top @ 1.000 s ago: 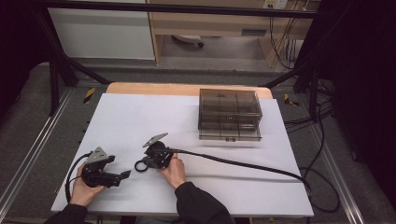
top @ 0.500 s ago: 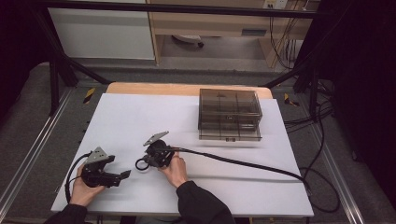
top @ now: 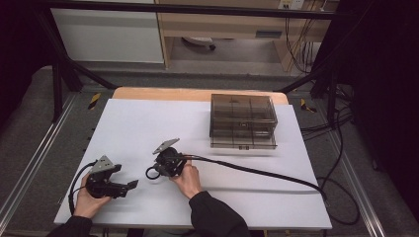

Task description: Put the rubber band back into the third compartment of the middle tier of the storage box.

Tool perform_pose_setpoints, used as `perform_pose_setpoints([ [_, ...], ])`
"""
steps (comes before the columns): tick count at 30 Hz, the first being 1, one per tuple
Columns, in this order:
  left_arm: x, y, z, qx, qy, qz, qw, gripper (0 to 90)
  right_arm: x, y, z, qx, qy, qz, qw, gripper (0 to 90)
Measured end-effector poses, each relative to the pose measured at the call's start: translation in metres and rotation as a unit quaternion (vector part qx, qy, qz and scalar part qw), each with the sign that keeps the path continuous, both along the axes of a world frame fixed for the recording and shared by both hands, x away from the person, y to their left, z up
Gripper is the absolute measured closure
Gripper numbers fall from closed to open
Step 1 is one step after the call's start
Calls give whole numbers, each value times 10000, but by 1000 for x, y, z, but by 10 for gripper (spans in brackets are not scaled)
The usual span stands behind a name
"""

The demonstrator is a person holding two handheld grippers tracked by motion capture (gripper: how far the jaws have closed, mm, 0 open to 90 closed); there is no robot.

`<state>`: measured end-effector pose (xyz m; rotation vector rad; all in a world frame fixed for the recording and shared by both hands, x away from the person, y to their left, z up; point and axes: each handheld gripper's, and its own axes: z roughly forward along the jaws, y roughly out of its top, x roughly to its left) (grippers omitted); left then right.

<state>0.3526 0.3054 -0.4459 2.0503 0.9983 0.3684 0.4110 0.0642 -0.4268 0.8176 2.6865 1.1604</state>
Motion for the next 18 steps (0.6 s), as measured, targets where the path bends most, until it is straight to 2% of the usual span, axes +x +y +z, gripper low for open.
perform_pose_setpoints([
  [7, 0, 0, 0, -3, -4, -3, 10000, 63, -1, -8, 6, 40, -54, -15, 10000, 876],
  [18, 0, 0, 0, 4, 1, -2, 10000, 63, -1, -32, 13, 50, -65, -135, 9999, 876],
])
